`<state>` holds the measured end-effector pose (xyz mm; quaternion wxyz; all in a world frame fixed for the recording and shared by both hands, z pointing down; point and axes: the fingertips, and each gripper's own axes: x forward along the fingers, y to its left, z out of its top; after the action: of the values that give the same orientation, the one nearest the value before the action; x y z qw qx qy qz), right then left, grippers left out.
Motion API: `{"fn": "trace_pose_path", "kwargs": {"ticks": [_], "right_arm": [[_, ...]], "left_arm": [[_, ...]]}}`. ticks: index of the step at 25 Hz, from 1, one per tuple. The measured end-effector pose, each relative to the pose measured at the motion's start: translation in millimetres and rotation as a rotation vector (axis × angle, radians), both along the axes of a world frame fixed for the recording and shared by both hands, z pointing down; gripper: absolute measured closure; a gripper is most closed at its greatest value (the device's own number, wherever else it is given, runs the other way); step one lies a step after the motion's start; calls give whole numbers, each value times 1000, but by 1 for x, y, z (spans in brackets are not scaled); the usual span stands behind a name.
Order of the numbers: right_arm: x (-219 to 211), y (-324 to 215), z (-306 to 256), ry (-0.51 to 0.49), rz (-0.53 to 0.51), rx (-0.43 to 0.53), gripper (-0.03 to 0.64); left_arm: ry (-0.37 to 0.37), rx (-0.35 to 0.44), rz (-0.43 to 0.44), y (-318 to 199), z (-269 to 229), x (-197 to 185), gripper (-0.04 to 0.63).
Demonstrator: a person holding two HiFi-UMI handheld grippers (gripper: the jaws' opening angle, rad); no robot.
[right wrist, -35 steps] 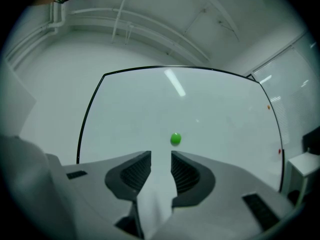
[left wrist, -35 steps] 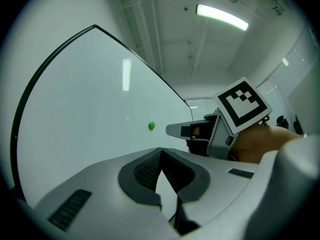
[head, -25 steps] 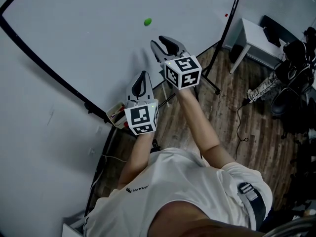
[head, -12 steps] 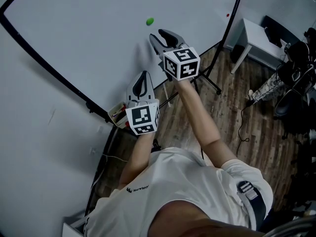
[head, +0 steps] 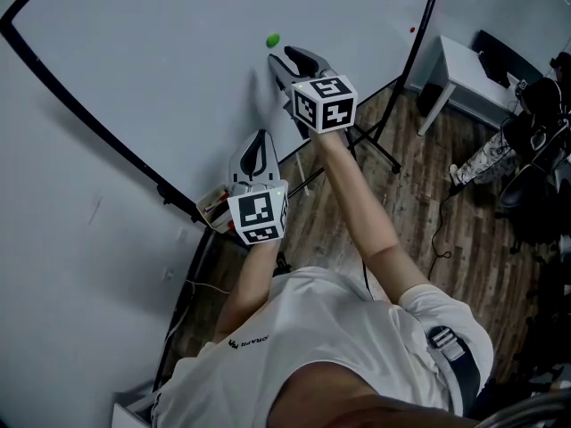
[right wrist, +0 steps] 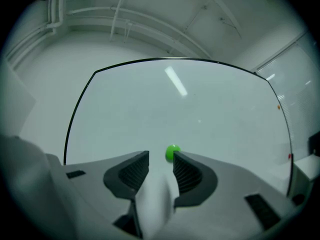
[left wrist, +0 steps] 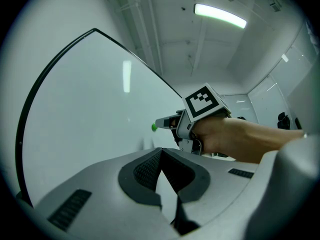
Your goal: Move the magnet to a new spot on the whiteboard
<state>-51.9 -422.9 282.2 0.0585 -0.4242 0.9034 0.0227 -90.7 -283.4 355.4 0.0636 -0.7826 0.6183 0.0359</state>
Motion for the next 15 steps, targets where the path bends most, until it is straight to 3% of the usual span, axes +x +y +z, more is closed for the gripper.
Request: {"fn": "trace_pose_path", "kwargs": {"ticks": [15], "right_arm": [[-1,-24,0,32,22,-13,471]], "left_arm": [[-7,1,-5,4,0,-1,592]]}}
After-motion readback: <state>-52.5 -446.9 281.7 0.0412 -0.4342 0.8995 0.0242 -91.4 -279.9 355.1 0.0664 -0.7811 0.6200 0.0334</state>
